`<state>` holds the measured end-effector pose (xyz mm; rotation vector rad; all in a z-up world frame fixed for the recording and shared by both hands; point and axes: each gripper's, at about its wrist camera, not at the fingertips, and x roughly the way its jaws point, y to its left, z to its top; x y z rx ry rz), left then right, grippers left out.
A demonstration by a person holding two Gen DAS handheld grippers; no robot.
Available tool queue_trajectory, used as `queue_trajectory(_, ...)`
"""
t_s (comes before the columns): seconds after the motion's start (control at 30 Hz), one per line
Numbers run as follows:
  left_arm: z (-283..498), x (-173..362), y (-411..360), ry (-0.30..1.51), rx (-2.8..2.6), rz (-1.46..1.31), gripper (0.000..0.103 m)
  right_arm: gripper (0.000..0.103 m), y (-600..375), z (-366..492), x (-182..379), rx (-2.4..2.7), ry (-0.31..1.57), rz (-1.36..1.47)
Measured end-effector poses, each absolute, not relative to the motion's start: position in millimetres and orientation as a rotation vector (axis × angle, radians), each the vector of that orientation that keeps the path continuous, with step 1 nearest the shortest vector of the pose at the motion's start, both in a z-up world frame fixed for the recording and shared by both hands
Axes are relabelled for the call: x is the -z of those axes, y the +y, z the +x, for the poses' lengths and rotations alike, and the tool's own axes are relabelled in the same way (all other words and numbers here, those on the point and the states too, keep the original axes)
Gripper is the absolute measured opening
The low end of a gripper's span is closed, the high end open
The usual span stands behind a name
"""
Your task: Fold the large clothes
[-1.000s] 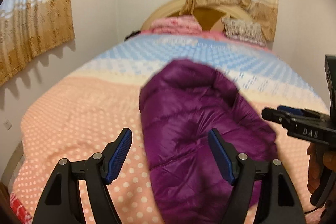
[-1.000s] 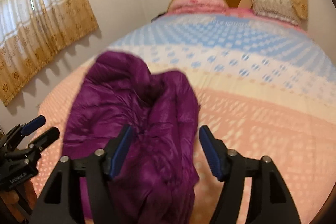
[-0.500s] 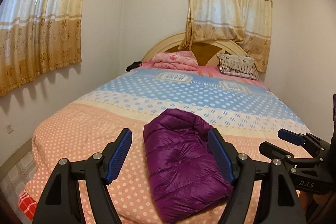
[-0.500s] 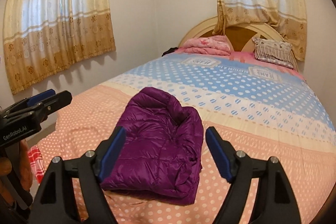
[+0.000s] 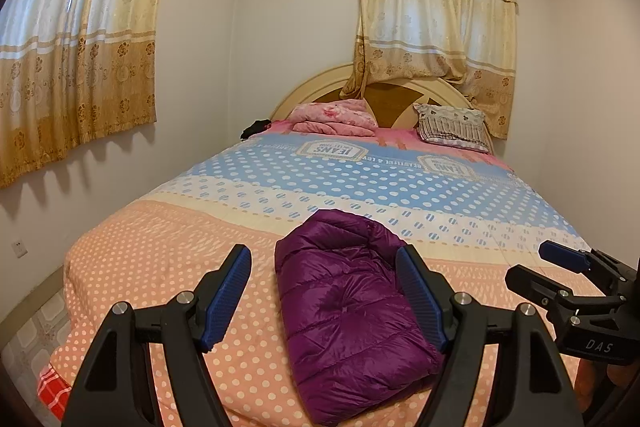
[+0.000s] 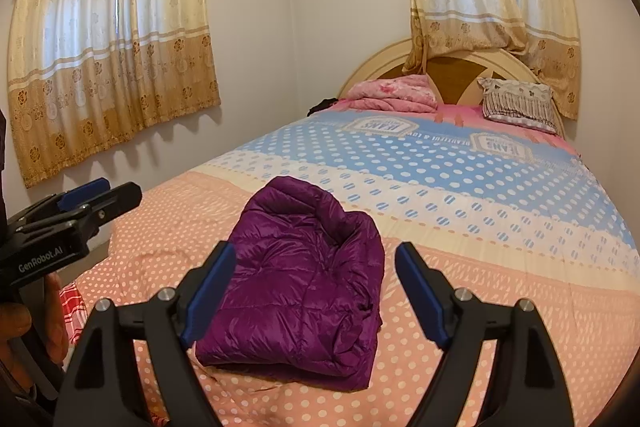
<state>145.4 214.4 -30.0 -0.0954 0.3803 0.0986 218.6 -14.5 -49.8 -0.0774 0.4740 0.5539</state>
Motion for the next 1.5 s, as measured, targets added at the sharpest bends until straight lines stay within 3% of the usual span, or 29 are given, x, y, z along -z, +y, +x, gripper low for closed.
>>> queue_trajectory(1.5, 151.6, 36.4, 220.9, 0.403, -0.106, -0.104, 0.075, 0.085, -15.2, 217.6, 58.5, -0.569, 0.511, -0.066)
